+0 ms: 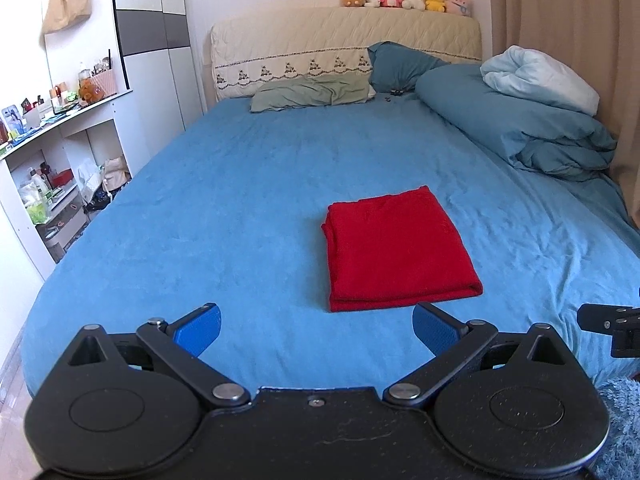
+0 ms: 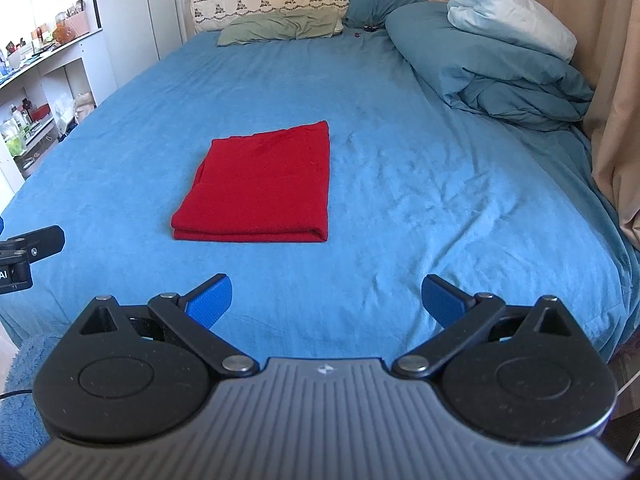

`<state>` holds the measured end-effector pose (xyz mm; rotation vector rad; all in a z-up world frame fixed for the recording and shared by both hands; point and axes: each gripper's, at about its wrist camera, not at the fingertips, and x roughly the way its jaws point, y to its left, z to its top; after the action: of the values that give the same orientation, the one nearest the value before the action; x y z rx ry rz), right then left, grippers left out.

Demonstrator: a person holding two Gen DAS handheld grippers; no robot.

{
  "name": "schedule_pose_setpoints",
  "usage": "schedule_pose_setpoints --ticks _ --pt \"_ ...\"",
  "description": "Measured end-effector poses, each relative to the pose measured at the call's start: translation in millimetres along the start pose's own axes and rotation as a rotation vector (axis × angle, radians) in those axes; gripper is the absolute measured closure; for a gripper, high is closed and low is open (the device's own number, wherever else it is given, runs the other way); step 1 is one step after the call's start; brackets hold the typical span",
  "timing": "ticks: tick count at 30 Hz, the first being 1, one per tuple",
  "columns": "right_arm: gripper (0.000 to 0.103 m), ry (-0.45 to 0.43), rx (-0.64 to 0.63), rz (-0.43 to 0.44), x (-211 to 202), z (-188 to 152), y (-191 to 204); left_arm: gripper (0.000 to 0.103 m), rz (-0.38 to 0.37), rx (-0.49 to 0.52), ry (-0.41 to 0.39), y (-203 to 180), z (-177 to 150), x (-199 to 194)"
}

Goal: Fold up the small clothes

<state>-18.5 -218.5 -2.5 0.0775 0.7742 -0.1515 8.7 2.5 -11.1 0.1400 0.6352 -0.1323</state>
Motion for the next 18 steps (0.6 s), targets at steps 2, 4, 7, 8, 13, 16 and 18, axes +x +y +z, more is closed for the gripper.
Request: schedule_pose_setpoints --ticks 2,4,7,8,13,16,18 --pt "0.0 0.0 0.0 -0.001 0.6 0.7 -0.6 0.0 -0.002 -0.004 -0.001 -0.9 -0.1 0.0" --pt "0.0 0.001 0.001 0.0 1.3 0.6 -1.2 0.0 -0.003 -0.005 0.0 -0.6 0.2 0.0" --pt "0.0 0.005 0.005 0.0 2.9 0.6 -2.5 0.0 -0.004 -0.005 -0.001 0.3 0.2 -0.1" --pt "0.0 0.006 0.006 0.0 3.1 0.4 -2.5 0.0 -0.004 -0.005 0.0 0.6 0.2 -0.1" --pt "0.0 0.006 0.006 0.002 3.7 1.1 -5.4 0.0 -0.001 -0.012 0.002 -1.0 1.7 -0.4" --pt "0.0 0.006 0.007 -0.002 4.7 1.3 -5.8 0.0 0.0 -0.016 0.0 -1.3 2.7 -0.7" --pt "0.0 0.008 0.007 -0.003 5.6 1.3 -5.8 0.0 0.006 -0.012 -0.002 -0.9 2.7 -1.1"
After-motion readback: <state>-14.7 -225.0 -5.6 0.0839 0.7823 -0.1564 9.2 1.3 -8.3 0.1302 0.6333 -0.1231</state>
